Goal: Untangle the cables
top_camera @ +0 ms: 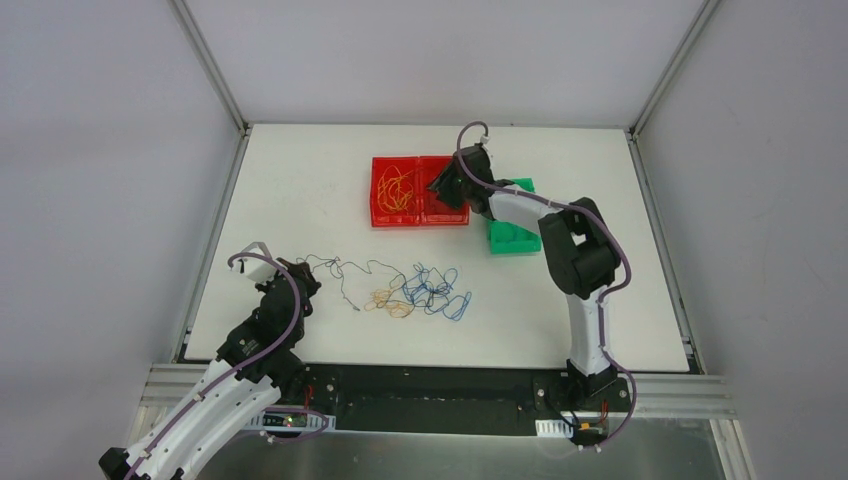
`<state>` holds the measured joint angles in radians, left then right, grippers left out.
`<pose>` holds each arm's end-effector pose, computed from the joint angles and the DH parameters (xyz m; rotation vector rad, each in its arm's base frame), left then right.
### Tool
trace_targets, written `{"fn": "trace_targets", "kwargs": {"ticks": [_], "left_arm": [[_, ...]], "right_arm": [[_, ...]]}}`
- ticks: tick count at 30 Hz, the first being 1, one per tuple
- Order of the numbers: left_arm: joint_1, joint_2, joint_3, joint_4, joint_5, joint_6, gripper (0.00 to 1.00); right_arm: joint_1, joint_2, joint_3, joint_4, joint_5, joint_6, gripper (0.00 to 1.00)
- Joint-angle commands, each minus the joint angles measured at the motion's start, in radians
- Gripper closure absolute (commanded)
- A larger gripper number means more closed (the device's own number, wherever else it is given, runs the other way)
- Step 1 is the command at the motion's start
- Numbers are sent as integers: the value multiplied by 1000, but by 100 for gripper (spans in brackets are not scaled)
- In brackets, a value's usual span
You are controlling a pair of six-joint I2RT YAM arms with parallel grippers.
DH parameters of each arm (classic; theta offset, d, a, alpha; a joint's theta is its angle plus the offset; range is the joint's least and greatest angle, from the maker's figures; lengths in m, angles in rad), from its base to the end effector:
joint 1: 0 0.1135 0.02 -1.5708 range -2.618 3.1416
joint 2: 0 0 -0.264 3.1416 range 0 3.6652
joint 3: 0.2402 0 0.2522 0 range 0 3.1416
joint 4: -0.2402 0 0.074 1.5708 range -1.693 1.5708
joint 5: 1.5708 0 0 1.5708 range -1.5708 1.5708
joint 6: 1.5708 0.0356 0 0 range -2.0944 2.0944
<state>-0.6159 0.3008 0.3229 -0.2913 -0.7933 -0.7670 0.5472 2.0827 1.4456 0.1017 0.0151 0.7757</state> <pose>0.1019 -0.0410 0.2308 -0.6622 1.6377 -0.2742 0.4069 0.2473 0.1903 0.2607 2.1883 0.7578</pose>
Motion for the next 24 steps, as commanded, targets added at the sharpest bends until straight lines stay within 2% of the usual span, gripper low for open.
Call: {"fn": "trace_targets", "kwargs": {"ticks": [1, 6, 11, 24], "left_arm": [[-5, -1, 35, 17, -10, 20, 100], [-5, -7, 35, 17, -7, 22, 100], [-5, -6, 35, 17, -8, 23, 100], [-5, -5, 35, 17, -13, 27, 100]], "right_arm": [[11, 32, 59, 32, 6, 35, 58], [11, 17, 48, 36, 17, 41, 87], [10, -35, 31, 32, 23, 40, 100], [-39, -156, 32, -44, 10, 4, 100]]}}
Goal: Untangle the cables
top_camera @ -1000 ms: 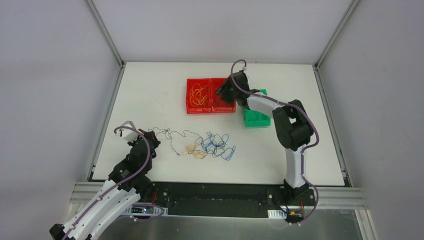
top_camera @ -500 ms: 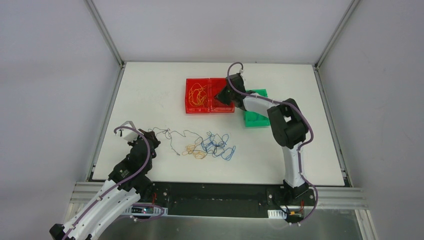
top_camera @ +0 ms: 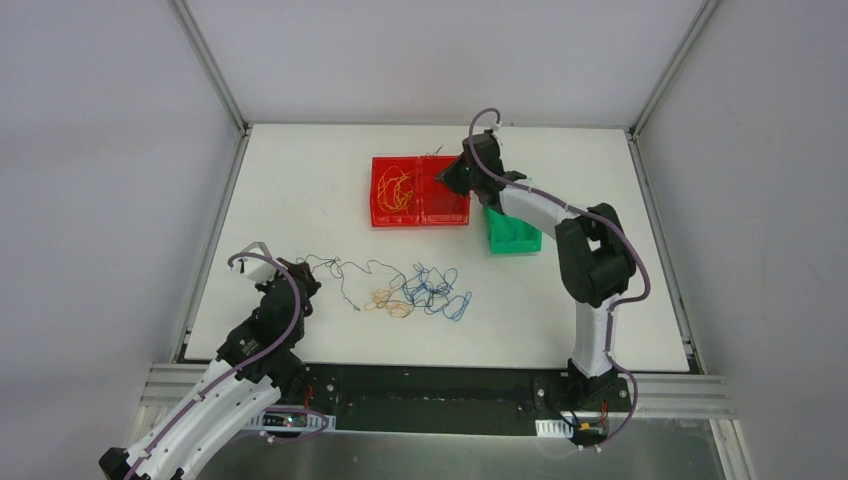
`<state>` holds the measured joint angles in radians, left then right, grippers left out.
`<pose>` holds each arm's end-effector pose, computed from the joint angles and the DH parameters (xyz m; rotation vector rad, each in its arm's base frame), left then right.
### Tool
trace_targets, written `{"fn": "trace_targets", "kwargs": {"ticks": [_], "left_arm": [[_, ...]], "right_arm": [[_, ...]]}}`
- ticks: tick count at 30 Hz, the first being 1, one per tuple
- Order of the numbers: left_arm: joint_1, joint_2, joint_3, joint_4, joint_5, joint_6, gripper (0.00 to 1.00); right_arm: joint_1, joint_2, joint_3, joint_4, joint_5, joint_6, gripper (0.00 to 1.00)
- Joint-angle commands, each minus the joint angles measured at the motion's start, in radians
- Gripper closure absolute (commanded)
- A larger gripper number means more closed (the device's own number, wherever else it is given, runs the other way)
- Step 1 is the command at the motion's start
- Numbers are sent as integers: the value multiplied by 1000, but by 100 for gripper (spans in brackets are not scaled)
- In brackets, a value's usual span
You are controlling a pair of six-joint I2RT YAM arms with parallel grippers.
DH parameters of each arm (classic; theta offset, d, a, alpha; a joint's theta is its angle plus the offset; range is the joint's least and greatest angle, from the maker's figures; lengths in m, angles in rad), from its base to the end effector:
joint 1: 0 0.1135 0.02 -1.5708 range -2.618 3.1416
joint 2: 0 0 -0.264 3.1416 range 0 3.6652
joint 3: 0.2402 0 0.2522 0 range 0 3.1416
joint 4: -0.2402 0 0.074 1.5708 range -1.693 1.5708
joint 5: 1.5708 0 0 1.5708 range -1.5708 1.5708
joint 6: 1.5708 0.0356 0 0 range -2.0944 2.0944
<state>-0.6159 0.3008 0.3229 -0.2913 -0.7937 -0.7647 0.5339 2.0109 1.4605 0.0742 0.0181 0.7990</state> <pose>0.1019 -0.0410 0.2308 -0.6606 1.6381 -0.2722 0.4050 0.2386 0.2251 0.2954 2.1260 0.7933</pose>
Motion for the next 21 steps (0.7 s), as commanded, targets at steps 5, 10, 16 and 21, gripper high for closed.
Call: {"fn": "trace_targets", "kwargs": {"ticks": [5, 10, 16, 21], "left_arm": [[-5, -2, 35, 17, -15, 25, 100], [-5, 0, 35, 17, -15, 24, 100], [-5, 4, 35, 18, -16, 24, 100], [-5, 11, 36, 22, -18, 26, 100]], "right_arm": [[-36, -113, 19, -58, 43, -64, 100], [-37, -138, 21, -116, 102, -126, 100], [33, -163, 19, -142, 395, -326, 100], [71, -122, 25, -109, 528, -431, 100]]}}
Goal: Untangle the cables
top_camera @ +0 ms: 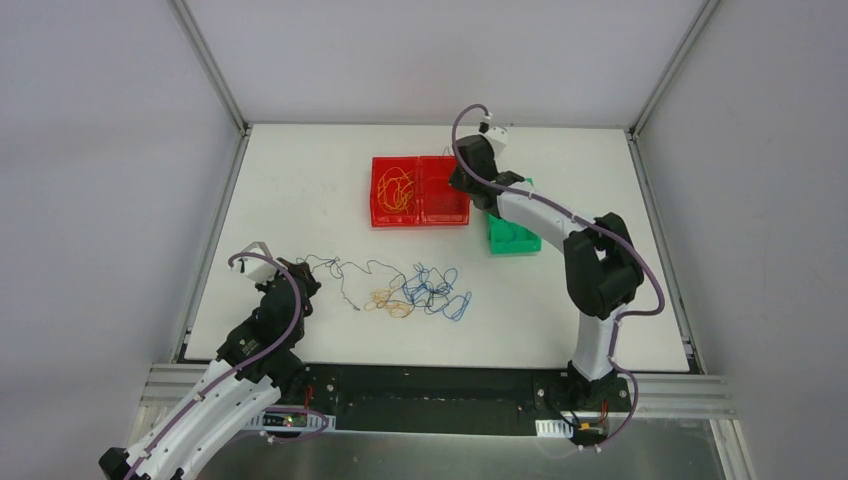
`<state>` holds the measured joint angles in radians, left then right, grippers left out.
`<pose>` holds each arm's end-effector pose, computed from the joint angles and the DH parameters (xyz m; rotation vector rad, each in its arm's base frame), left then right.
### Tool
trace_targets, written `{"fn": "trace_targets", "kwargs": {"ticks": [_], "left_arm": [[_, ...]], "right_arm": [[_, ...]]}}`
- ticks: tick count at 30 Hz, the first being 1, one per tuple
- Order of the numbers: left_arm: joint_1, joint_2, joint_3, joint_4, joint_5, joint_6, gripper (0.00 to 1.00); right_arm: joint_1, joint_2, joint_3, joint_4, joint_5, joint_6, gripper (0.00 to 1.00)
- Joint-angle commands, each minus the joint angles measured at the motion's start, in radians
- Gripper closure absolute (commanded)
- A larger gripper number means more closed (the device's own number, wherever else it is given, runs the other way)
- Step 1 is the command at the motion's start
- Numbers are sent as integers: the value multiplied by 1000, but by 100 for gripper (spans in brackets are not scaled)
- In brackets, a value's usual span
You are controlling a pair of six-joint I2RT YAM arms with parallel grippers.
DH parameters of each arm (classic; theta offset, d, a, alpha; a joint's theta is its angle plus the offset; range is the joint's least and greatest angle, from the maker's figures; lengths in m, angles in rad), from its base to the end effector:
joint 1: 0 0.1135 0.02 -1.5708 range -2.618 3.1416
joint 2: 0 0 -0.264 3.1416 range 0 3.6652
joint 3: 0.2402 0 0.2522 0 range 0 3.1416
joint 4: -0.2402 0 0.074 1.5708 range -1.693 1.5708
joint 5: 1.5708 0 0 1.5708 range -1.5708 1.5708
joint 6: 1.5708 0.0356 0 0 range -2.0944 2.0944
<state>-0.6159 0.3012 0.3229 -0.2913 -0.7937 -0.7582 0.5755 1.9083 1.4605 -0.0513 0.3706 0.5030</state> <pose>0.1019 -0.0410 0.2308 -0.6550 1.6403 -0.2672 0.3831 0.2332 0.2593 0.1525 2.0401 0.2929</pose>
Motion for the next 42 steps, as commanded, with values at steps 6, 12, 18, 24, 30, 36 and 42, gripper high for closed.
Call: {"fn": "trace_targets", "kwargs": {"ticks": [6, 12, 18, 24, 30, 36, 42], "left_arm": [[-6, 19, 33, 23, -20, 23, 100], [-5, 19, 35, 24, -19, 24, 100], [-5, 15, 36, 24, -13, 24, 100], [-5, 9, 35, 23, -12, 25, 100], [-5, 6, 33, 25, -12, 25, 100], [-5, 12, 35, 26, -9, 25, 100], [-5, 12, 35, 27, -7, 26, 100]], "right_arm": [[97, 81, 60, 103, 302, -279, 100], [119, 238, 181, 114, 296, -416, 100], [119, 334, 253, 30, 257, -509, 100], [95, 340, 264, -96, 149, -593, 100], [71, 386, 373, -287, 35, -607, 98], [70, 297, 352, -279, 7, -560, 74], [70, 232, 429, -369, 23, -513, 66]]}}
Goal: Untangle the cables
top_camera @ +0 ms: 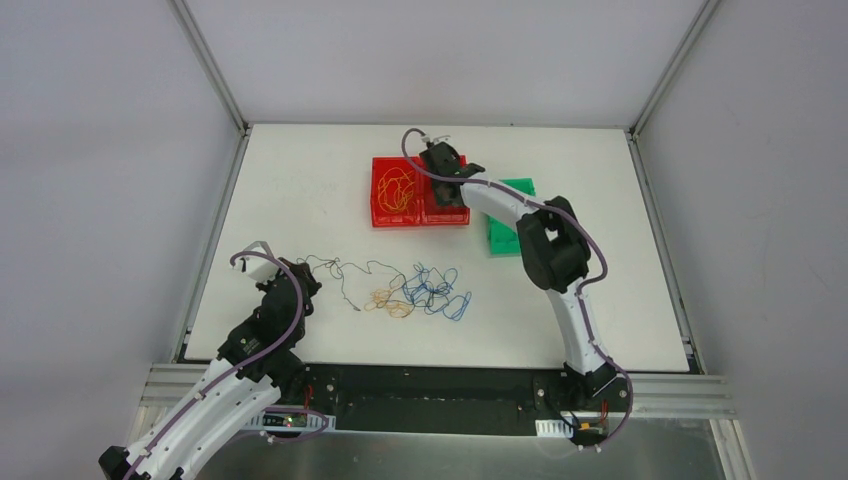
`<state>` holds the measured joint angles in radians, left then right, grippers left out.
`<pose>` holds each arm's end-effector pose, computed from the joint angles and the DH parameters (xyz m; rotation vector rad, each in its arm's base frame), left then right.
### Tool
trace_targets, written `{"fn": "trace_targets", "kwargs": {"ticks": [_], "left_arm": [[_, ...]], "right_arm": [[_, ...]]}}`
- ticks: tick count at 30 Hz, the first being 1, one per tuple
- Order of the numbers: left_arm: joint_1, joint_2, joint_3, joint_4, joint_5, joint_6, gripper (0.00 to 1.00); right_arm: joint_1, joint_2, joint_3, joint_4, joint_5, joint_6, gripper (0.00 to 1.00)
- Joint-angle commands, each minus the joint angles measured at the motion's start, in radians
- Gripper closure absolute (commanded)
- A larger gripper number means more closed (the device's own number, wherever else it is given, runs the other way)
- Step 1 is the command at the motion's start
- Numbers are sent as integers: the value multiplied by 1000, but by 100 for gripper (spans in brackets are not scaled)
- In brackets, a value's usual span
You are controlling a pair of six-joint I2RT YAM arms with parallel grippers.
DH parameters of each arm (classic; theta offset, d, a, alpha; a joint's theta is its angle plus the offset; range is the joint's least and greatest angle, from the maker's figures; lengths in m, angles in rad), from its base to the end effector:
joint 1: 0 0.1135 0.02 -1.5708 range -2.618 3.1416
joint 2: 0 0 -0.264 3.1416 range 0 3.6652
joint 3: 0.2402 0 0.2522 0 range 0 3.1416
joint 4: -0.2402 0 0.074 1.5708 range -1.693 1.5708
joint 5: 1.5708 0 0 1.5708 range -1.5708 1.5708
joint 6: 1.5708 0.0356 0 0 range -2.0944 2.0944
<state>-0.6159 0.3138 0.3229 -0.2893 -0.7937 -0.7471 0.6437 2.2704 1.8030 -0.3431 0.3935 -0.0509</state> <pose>0.1031 -0.0419 0.2298 -0.6430 1.6520 -0.2515 0.4156 0.2948 0.1812 -0.6113 2.2276 -0.1702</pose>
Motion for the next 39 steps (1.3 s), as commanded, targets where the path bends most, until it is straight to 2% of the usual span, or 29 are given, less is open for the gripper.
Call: {"fn": "trace_targets", "kwargs": {"ticks": [1, 6, 9, 11, 13, 15, 18, 23, 25, 27, 30, 33, 36, 39], "left_arm": [[-5, 0, 35, 26, -7, 15, 100], [-5, 13, 35, 49, 29, 27, 100], [-5, 35, 37, 91, 96, 63, 100], [-6, 50, 39, 140, 184, 120, 100], [-5, 59, 40, 190, 296, 171, 100], [-5, 64, 43, 237, 415, 217, 100], [-5, 58, 43, 285, 552, 251, 100], [-5, 40, 52, 330, 645, 280, 100], [-5, 18, 62, 336, 704, 305, 100], [-5, -15, 73, 344, 751, 331, 100], [-5, -58, 87, 384, 764, 324, 100], [-5, -43, 159, 395, 789, 290, 100], [-5, 47, 310, 348, 837, 260, 100], [-5, 172, 457, 304, 924, 252, 100]], "right_arm": [[2, -139, 95, -91, 8, 48, 65], [2, -249, 42, -75, -3, 102, 57], [7, -334, 5, -93, -54, 119, 47], [16, -390, -29, -102, -82, 124, 42], [34, -463, -117, -85, -138, 124, 32], [63, -550, -214, -53, -182, 131, 28], [139, -690, -379, 8, -198, 159, 26], [229, -926, -632, 86, -146, 213, 27], [231, -1047, -779, 220, -155, 224, 25], [231, -1113, -934, 360, -186, 226, 19], [238, -1117, -959, 390, -284, 271, 20], [263, -1090, -965, 408, -244, 239, 20], [263, -1112, -1002, 461, -275, 228, 20], [266, -1144, -1083, 596, -418, 193, 21]]}}
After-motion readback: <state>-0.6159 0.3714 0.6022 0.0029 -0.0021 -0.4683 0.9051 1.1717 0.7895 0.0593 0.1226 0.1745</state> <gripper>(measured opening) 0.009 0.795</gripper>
